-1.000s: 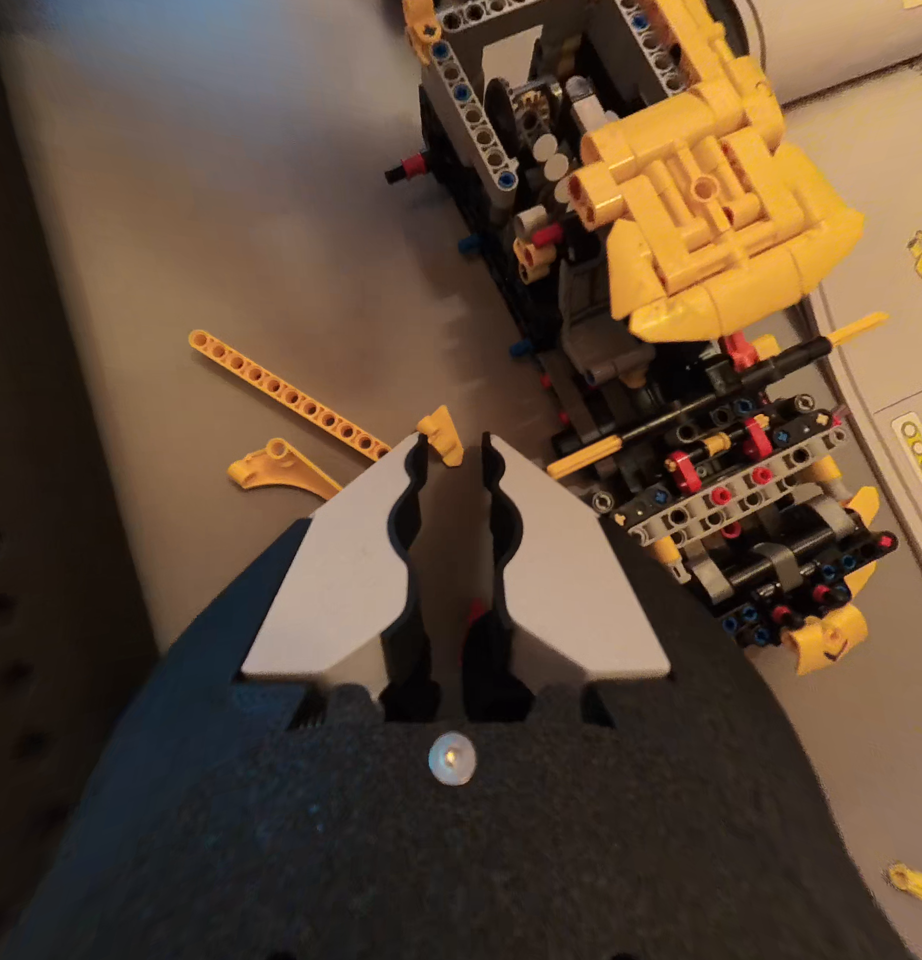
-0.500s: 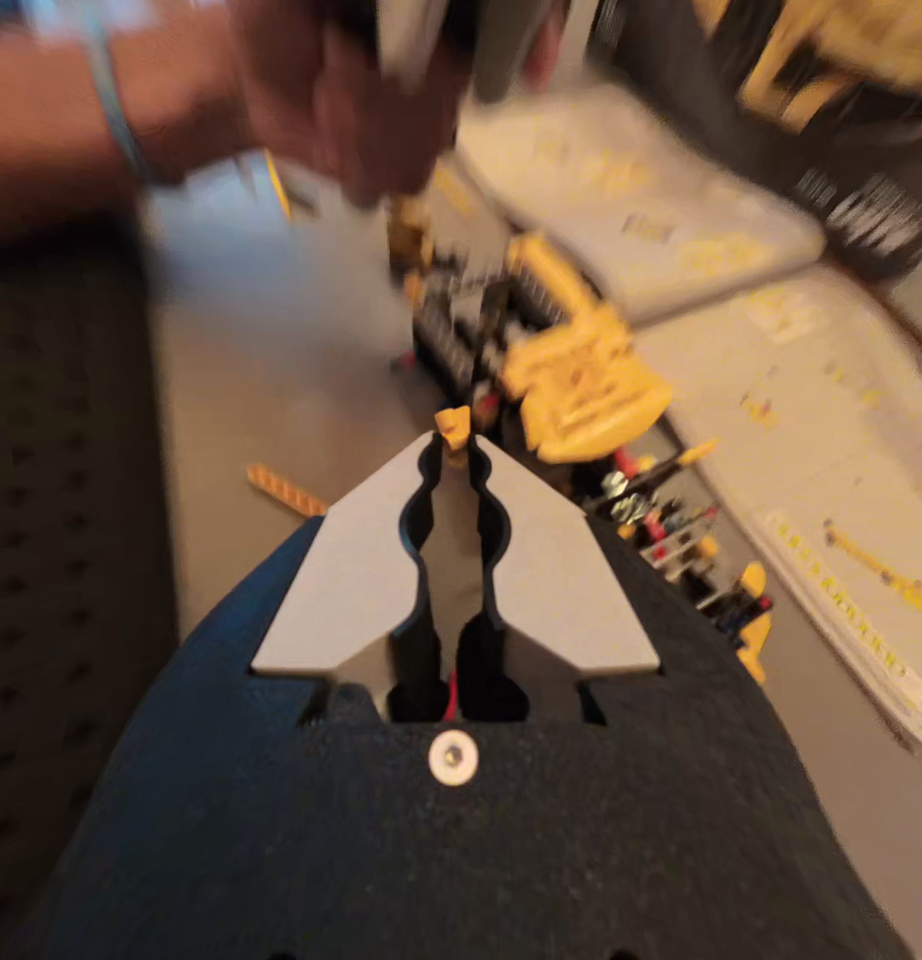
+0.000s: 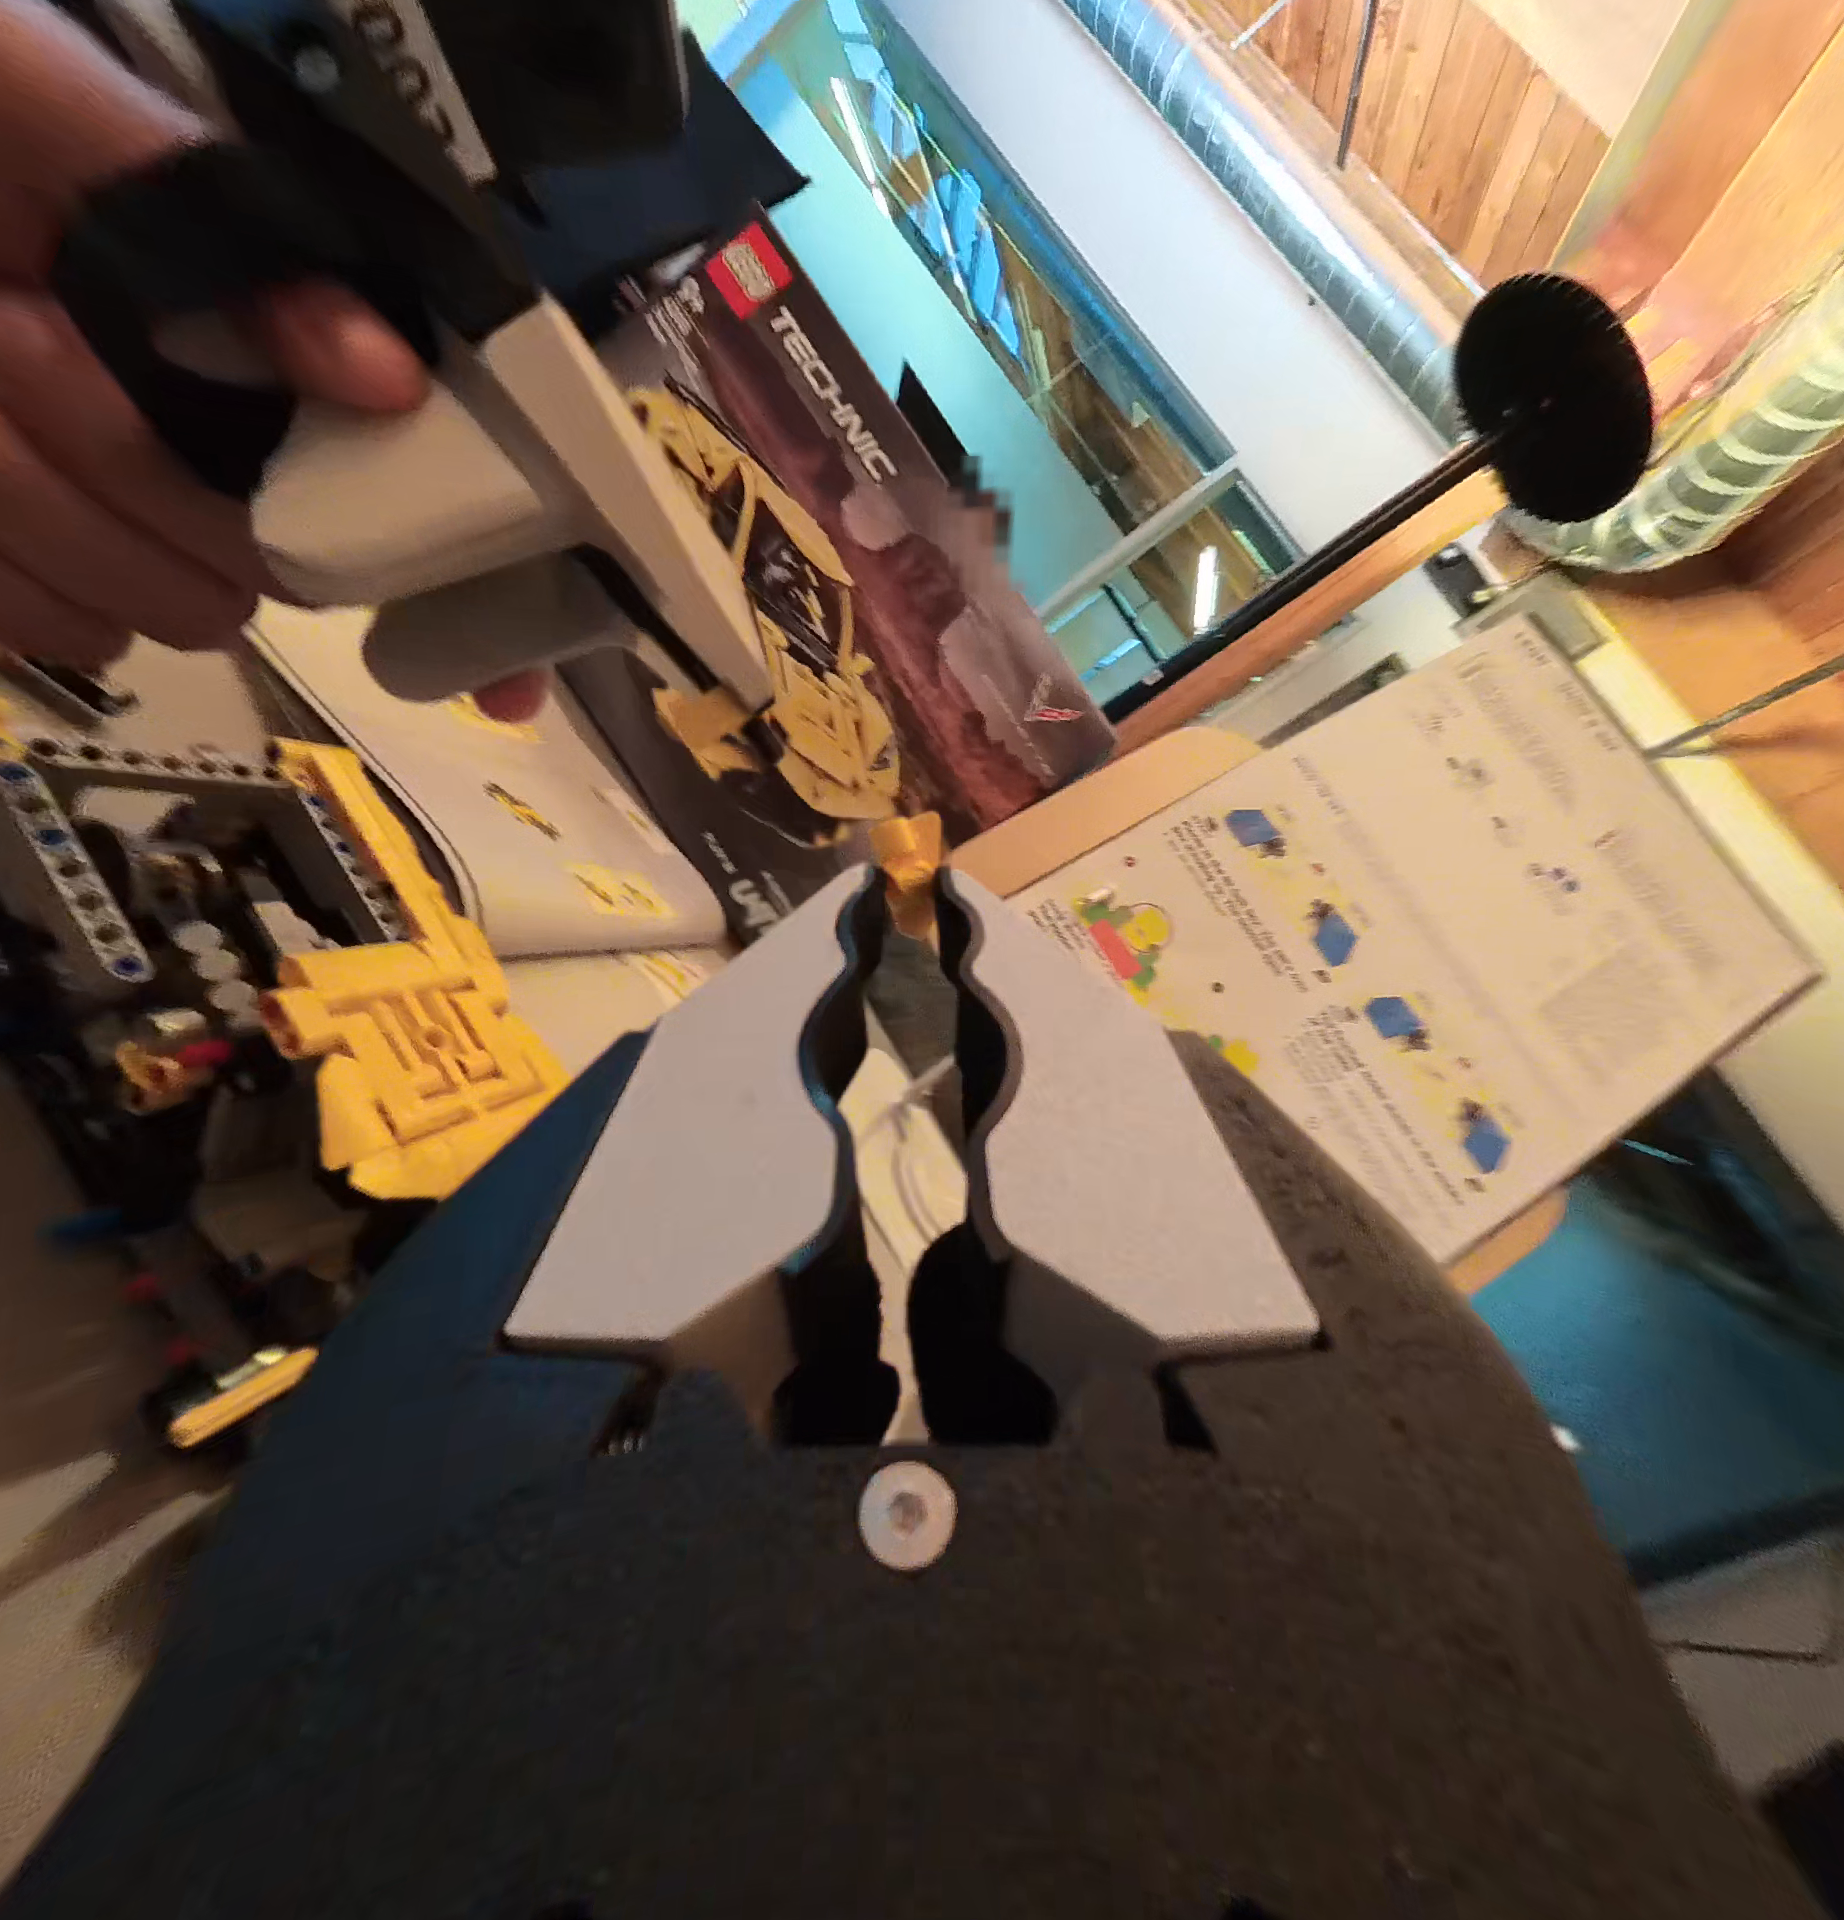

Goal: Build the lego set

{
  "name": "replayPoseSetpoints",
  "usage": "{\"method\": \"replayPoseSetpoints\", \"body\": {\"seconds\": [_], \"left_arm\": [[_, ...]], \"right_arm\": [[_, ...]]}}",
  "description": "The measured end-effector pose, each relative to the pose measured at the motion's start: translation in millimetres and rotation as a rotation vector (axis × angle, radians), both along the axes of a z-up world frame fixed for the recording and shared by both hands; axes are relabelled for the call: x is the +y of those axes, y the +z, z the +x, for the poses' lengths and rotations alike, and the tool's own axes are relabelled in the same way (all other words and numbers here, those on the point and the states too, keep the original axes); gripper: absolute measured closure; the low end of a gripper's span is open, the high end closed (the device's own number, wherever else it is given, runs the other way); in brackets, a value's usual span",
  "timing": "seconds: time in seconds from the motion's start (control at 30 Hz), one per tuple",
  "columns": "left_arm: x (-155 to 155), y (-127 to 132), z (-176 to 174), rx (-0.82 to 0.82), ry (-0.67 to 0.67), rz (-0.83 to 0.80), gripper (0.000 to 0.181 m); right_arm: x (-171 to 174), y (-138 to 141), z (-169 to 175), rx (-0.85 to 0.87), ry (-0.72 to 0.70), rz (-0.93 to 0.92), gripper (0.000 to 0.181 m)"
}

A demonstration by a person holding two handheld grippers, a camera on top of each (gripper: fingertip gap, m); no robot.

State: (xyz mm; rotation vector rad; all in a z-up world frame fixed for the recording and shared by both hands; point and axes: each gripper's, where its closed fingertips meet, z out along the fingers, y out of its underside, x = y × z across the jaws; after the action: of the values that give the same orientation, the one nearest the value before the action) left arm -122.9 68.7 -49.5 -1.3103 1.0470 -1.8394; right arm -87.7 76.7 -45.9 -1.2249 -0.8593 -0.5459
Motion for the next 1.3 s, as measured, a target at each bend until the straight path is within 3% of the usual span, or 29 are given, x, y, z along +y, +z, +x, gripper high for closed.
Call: {"method": "replayPoseSetpoints", "body": {"seconds": [0.17,0.43,0.73,0.83,0.9,1.03,1.13,1.2,1.3], "left_arm": [[1.6,-4.3,3.6,0.016,0.009,-0.025,0.175],[5.8,-13.9,8.0,0.06,0.02,-0.058,0.175],[1.4,-23.0,11.4,0.106,0.004,-0.033,0.175],[1.9,-21.9,11.9,0.098,0.01,-0.032,0.175],[6.3,-20.9,9.2,0.102,0.026,-0.02,0.175],[28.9,-15.2,-3.5,0.093,0.109,-0.014,0.175],[37.9,-9.0,-10.6,0.071,0.141,-0.02,0.175],[36.5,-9.3,-10.8,0.078,0.132,-0.018,0.175],[20.1,-10.8,-4.6,0.082,0.036,-0.076,0.175]], "right_arm": [[-2.4,-18.3,-9.1,-0.128,-0.032,0.035,0.173],[-11.5,-20.8,-25.4,-0.298,-0.05,0.147,0.173],[-7.4,-37.2,-29.3,-0.294,-0.054,0.085,0.173],[-4.1,-53.3,-25.9,-0.29,-0.056,-0.015,0.173],[-11.0,-75.2,-30.7,-0.251,0.026,-0.185,0.173],[-26.2,-113.5,-13.2,-0.254,0.006,-0.438,0.173],[-36.3,-102.5,8.4,-0.396,-0.099,-0.247,0.173],[-47.0,-79.2,16.5,-0.514,-0.177,-0.019,0.173],[-58.2,-61.3,24.1,-0.558,-0.243,0.147,0.173]]}}
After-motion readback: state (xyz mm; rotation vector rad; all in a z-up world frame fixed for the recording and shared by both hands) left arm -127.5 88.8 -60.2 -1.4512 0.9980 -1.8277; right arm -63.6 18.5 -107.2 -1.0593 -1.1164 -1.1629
